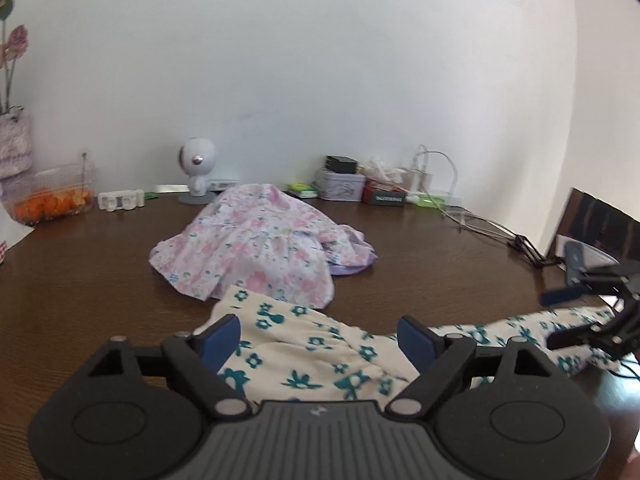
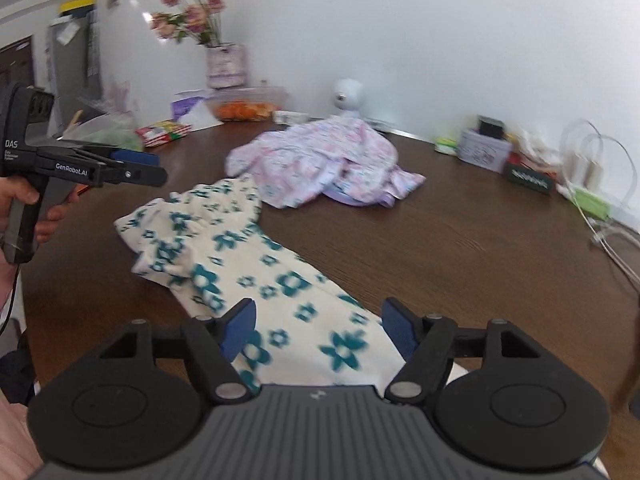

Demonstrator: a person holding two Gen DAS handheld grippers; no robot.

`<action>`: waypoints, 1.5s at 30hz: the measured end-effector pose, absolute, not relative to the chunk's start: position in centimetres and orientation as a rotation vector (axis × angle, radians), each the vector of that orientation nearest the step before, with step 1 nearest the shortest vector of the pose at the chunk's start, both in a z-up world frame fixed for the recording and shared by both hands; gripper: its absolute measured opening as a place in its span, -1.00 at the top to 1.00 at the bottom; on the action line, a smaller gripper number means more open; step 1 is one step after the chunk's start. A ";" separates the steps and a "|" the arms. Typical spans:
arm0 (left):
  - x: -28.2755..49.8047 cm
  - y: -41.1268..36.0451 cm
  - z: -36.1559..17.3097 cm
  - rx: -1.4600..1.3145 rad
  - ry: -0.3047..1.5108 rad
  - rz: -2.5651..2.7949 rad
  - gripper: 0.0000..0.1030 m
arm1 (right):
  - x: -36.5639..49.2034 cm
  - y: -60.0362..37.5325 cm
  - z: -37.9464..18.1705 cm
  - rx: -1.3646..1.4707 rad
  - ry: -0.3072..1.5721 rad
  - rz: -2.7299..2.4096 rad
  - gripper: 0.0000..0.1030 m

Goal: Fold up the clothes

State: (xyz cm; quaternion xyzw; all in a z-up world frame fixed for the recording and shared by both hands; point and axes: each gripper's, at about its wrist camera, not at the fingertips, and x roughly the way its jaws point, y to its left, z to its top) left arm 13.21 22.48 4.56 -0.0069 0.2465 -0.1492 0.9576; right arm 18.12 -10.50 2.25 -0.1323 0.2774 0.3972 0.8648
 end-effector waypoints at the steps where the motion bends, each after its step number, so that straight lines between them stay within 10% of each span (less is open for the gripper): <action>1: 12.4 21.8 4.5 0.019 0.507 -0.342 -0.66 | 18.1 -9.1 2.5 -0.307 0.574 0.869 -0.41; 9: 12.2 16.3 1.5 0.207 0.620 -0.413 -0.61 | 21.6 -3.3 1.6 -0.235 0.665 0.879 -0.41; 16: 13.8 14.0 0.4 0.425 0.624 -0.375 0.64 | 22.3 -6.1 -0.2 -0.151 0.736 0.761 -0.41; 19: 13.3 12.3 0.2 0.640 0.570 -0.369 0.84 | 22.6 -7.9 -1.2 -0.119 0.771 0.713 -0.40; 32: 10.8 11.5 -3.7 1.179 0.464 -0.356 0.76 | 22.3 -9.1 -2.0 -0.096 0.766 0.700 -0.42; 35: 11.3 12.5 -2.4 1.033 0.501 -0.354 0.25 | 22.3 -9.1 -1.8 -0.098 0.769 0.709 -0.44; 39: 11.6 13.9 -0.9 0.911 0.530 -0.370 0.13 | 21.2 -8.4 0.7 -0.106 0.692 0.876 -0.45; 42: 12.1 14.1 -1.0 0.891 0.546 -0.390 0.33 | 19.0 -5.4 2.7 -0.287 0.587 1.016 -0.44; 43: 12.4 14.0 -1.1 0.884 0.557 -0.405 0.76 | 18.3 -3.9 2.9 -0.373 0.562 1.049 -0.44; 45: 12.2 13.8 -1.2 0.907 0.557 -0.424 0.94 | 17.3 -1.2 2.7 -0.528 0.522 1.080 -0.38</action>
